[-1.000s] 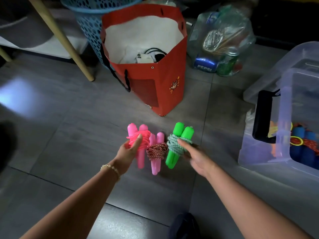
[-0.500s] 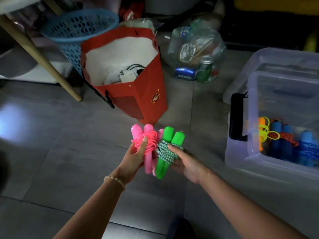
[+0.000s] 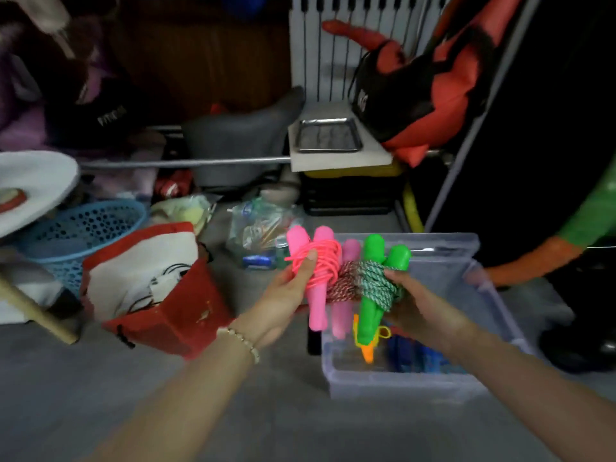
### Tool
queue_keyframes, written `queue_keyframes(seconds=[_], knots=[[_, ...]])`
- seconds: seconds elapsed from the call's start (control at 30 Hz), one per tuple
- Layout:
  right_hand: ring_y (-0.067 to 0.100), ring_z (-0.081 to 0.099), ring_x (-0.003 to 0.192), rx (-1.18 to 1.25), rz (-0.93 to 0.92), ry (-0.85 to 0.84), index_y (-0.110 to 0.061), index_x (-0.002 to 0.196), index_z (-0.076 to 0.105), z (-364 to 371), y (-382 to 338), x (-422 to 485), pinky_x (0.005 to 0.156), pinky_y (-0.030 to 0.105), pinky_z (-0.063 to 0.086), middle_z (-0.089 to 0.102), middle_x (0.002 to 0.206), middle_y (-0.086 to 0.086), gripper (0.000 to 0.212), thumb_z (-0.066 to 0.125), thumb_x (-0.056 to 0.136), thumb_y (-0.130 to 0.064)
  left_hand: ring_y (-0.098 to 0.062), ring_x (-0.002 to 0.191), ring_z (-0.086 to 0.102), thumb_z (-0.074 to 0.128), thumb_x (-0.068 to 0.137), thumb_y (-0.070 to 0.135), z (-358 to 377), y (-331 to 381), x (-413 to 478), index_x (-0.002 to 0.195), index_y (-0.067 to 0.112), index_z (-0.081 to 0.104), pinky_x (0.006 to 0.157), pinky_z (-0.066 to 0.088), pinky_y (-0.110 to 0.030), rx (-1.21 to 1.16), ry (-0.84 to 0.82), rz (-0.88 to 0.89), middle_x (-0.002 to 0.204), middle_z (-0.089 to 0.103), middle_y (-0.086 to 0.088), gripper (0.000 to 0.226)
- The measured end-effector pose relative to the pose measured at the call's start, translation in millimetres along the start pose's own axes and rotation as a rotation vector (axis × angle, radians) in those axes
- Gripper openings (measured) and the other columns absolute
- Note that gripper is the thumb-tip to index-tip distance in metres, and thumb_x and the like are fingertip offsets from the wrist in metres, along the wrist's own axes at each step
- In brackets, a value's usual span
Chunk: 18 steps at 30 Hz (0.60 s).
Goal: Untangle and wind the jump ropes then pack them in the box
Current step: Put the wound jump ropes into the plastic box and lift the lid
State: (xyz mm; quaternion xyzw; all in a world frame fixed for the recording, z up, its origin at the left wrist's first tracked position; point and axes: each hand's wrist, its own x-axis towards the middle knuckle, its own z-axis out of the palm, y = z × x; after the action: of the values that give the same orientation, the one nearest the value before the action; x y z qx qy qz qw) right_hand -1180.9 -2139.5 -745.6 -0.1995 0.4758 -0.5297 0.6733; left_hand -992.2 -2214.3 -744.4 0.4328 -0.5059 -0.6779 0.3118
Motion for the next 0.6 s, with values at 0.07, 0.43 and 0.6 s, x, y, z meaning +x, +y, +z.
queue_keyframes(seconds=[0.07, 0.43, 0.6], knots=[[0.016, 0.068, 0.089, 0.0, -0.025, 0.051, -0.012, 0.104, 0.07, -39, -14, -2, 0.083, 0.031, 0.053, 0.071, 0.107, 0.007, 0.05, 0.075, 0.061, -0.037, -0.011, 0.087, 0.065, 0.05, 0.083, 0.053, 42, -7, 28, 0.104, 0.022, 0.064, 0.079, 0.054, -0.032, -0.004, -0.059, -0.045, 0.098, 0.071, 0.003, 0.04], [0.01, 0.068, 0.067, 0.012, 0.158, 0.262, -0.007, 0.099, 0.062, -225, 37, 90, 0.063, 0.019, 0.055, 0.073, 0.08, 0.004, 0.018, 0.049, 0.09, -0.015, -0.021, 0.095, 0.066, 0.05, 0.082, 0.06, 145, -163, 159, 0.103, 0.021, 0.062, 0.083, 0.055, -0.041, -0.021, -0.056, -0.368, 0.101, 0.071, -0.006, 0.046], [0.014, 0.068, 0.079, -0.008, 0.304, 0.213, -0.004, 0.109, 0.063, -259, 80, 129, 0.078, 0.025, 0.055, 0.071, 0.096, 0.009, 0.03, 0.054, 0.082, -0.014, -0.025, 0.092, 0.068, 0.047, 0.066, 0.074, 142, -221, 178, 0.112, 0.02, 0.064, 0.073, 0.054, -0.035, 0.002, -0.057, -0.48, 0.094, 0.073, -0.011, 0.073]])
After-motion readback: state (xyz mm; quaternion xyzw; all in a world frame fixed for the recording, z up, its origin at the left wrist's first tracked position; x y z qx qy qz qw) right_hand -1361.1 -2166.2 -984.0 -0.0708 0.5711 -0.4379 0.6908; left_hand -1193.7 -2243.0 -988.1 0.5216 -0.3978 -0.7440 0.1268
